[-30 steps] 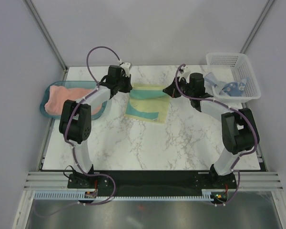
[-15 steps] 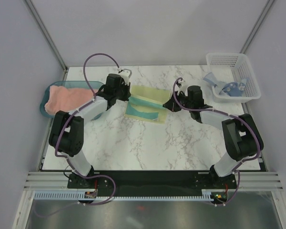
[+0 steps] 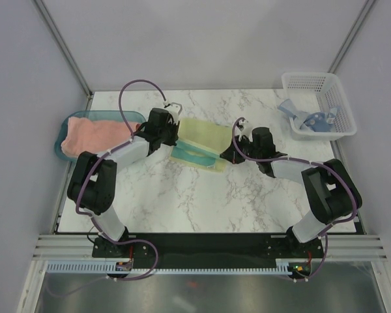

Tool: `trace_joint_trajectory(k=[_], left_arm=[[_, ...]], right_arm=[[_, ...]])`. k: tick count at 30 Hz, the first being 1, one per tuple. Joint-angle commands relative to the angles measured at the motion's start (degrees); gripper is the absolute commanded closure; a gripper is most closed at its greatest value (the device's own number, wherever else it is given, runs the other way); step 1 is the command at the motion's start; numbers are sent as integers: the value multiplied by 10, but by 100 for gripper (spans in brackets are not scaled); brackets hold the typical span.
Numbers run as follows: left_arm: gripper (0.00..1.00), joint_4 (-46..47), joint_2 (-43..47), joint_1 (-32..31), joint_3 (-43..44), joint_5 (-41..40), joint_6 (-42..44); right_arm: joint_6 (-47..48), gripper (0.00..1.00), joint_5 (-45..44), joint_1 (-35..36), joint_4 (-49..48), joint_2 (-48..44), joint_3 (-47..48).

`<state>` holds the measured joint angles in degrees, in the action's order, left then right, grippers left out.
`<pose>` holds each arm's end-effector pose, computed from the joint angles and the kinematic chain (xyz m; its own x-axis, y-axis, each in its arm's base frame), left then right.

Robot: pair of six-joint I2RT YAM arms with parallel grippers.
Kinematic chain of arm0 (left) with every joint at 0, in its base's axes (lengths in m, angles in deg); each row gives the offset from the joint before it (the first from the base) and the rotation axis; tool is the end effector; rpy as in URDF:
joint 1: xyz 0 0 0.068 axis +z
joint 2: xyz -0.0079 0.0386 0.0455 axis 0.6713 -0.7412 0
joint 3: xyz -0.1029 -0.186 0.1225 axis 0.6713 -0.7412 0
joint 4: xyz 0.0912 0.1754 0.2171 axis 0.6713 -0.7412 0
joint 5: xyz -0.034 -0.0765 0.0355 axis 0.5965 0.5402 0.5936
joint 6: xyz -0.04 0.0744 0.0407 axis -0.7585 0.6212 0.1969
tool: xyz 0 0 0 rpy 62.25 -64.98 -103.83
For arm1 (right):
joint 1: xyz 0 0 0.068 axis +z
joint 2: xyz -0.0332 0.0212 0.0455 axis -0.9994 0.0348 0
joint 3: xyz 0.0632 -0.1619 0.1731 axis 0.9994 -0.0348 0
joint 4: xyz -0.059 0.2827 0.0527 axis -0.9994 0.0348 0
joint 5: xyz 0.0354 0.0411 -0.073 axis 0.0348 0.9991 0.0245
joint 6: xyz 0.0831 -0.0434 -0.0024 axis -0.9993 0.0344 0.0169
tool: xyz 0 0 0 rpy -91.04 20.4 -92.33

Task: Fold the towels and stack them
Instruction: Fold the towel

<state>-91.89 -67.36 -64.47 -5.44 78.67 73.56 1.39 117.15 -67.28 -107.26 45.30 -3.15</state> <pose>0.4077 -0.1717 0.1353 -0.5847 0.2092 -0.7838 0.3985 0.9157 -0.0528 0.3462 0.1736 0.0999 -0.6530 0.0382 -0.7564 -0.5216 0.7014 0.4858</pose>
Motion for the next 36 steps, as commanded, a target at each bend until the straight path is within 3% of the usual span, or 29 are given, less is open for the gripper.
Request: trace_joint_trajectory(k=[1, 3, 8, 13, 14, 15, 19, 24, 30, 36], left_arm=[[98, 19, 26, -1, -9, -48, 22], [95, 14, 24, -4, -9, -53, 22], [75, 9, 35, -13, -26, -96, 6], [48, 12, 58, -16, -41, -172, -12], [38, 10, 62, -16, -41, -192, -16], [36, 7, 66, -16, -40, -197, -19], [34, -20, 68, -17, -22, -170, -42], [37, -55, 38, -32, -2, -85, -69], [39, -68, -5, -41, 18, -64, -94], [41, -87, -48, -41, 41, -34, -123]], right_arm=[[1, 100, -6, 4, -27, -19, -17], [1, 100, -10, 6, -26, -19, -22], [1, 92, -18, 14, -23, -25, -37], [-5, 73, -22, 26, -11, -31, -49], [-8, 68, -22, 29, -8, -33, -49], [-10, 65, -22, 30, -1, -35, -49], [-23, 55, -34, 31, 81, -52, -30], [-66, 51, -40, 31, 106, -96, -32], [-104, 59, -91, 31, 144, -83, 9], [-125, 67, -47, 31, 115, -11, 32]])
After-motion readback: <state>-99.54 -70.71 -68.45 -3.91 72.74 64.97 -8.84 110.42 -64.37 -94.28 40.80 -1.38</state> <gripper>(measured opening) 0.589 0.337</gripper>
